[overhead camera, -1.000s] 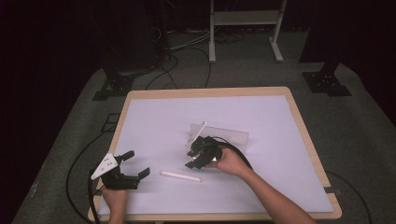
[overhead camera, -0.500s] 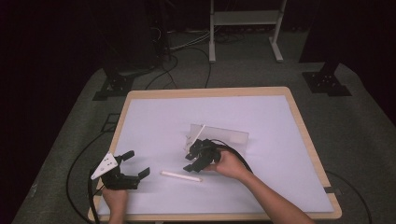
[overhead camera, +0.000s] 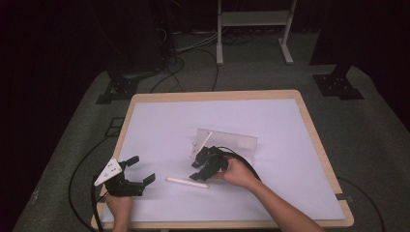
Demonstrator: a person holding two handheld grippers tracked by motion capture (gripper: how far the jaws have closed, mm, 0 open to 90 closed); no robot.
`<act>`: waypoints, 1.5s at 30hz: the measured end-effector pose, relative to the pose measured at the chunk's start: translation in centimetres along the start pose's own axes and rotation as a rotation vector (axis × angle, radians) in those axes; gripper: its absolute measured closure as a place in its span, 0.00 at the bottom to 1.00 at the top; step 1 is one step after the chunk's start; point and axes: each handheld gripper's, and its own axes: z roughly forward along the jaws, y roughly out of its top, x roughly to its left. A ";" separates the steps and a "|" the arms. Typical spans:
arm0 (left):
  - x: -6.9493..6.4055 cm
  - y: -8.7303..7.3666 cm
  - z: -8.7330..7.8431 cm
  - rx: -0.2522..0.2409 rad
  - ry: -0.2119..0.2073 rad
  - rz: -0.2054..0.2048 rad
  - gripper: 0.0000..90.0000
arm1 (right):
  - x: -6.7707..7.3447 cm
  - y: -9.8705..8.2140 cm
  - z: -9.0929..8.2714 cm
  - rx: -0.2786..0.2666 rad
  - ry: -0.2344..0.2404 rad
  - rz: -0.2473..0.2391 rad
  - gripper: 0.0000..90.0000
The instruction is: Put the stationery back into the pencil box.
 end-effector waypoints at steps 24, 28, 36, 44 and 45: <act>0.0 0.0 0.0 0.003 0.000 0.002 0.00 | 1.3 -0.5 1.9 0.025 0.036 -0.013 0.61; 0.0 0.0 0.0 0.003 0.000 0.002 0.00 | 1.5 -0.5 2.2 0.034 0.037 -0.017 0.63; 0.0 0.0 0.0 0.002 0.000 0.001 0.00 | 1.7 -0.5 2.6 0.038 0.025 -0.028 0.69; 0.0 0.0 0.0 0.001 -0.001 -0.001 0.00 | 1.7 -0.5 3.0 0.051 0.020 -0.031 0.72; 0.0 0.0 0.0 0.000 0.000 0.000 0.00 | 1.7 -0.5 3.1 0.053 0.019 -0.030 0.73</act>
